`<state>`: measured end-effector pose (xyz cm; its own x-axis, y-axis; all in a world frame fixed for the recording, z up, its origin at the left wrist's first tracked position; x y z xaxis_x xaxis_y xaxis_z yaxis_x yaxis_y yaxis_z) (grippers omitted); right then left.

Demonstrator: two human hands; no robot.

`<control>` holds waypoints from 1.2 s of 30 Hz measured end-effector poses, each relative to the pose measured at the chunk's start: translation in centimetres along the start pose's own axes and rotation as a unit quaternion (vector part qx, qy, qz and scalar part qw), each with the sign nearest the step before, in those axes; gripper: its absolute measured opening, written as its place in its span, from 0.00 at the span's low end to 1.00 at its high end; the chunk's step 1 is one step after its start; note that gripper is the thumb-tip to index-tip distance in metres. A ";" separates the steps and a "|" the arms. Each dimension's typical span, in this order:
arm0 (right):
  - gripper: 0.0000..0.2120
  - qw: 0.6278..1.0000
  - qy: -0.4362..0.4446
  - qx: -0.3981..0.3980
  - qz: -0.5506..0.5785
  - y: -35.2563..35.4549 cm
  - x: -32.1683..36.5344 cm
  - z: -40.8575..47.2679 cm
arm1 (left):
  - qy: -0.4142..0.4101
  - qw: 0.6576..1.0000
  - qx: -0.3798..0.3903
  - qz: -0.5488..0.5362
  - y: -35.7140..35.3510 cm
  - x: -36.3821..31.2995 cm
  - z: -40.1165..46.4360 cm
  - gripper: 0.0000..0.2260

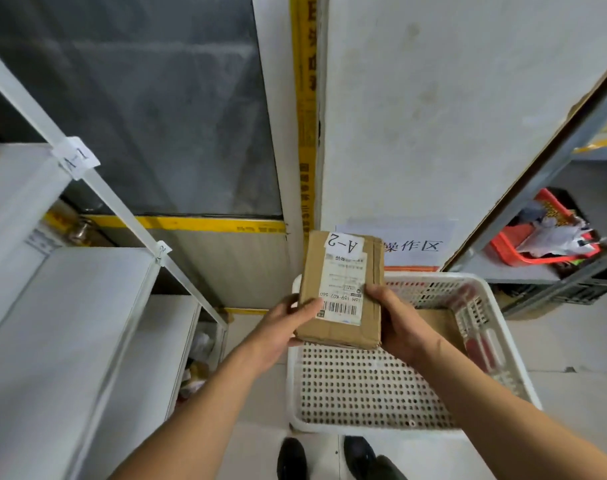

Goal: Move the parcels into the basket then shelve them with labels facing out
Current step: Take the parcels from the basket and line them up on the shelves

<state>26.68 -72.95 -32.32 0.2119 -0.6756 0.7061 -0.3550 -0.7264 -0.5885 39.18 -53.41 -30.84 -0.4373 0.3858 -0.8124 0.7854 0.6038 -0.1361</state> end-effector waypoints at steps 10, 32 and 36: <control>0.54 0.862 0.122 0.060 -0.488 -1.1 6.7 3.8 | -0.020 0.979 -0.164 0.121 2.6 -1.4 -4.7 0.27; 0.28 0.865 -0.125 0.373 -0.312 -30.3 -14.7 -3.8 | -0.169 0.825 -0.530 -0.102 5.0 15.2 -37.2 0.31; 0.18 0.837 -0.116 0.429 -0.319 -34.5 -17.6 -8.4 | -0.232 0.807 -0.531 -0.113 4.5 17.6 -41.4 0.23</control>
<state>27.52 -34.89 -21.11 0.3151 -0.0506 0.9477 0.6616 -0.7043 -0.2575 16.90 -14.97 -22.24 -0.1129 0.0283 -0.9932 -0.2171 0.9747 0.0525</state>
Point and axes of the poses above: each hand's wrist, its own z-axis towards the middle knuckle, its own y-axis out of the back of the hand, x = y × z, the point moved 1 cm from there along z, towards the middle knuckle, and after that the axes turned 7 degrees about x, right-handed, at the moved point
